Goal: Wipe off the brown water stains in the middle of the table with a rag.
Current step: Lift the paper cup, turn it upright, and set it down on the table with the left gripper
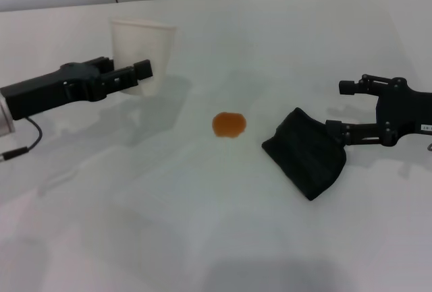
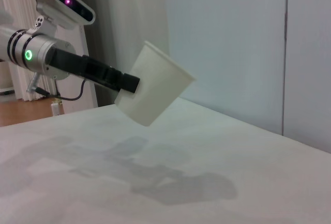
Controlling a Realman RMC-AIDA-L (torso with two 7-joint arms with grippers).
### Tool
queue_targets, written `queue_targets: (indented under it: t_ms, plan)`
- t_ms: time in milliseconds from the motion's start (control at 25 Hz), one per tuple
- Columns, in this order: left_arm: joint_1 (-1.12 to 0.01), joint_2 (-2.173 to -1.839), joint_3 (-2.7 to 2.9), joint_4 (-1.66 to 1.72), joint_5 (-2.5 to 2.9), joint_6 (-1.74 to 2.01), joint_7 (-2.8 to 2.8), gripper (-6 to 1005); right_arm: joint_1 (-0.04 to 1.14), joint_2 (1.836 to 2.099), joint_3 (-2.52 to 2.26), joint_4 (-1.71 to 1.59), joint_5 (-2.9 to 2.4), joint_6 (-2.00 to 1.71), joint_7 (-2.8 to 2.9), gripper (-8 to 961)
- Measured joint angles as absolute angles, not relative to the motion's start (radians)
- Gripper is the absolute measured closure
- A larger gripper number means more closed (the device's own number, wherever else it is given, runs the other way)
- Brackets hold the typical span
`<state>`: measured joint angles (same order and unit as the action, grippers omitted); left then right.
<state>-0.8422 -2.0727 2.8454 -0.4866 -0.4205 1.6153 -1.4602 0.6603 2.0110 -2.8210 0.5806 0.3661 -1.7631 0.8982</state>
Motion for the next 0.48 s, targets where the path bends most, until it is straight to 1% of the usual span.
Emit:
queue_targets:
  t_ms: [240,480]
  plan:
    - [-0.797,-2.075,2.845,-0.435,-0.42,1.588,-1.318,310,0.654,2.01,-2.821,0.57,0.374,-1.76,0.897,104]
    - [-0.789,-2.074,2.846,-0.443,-0.407,1.578,-1.163,310,0.656,2.008,-2.823,0.57,0.375,-1.751,0.896,104]
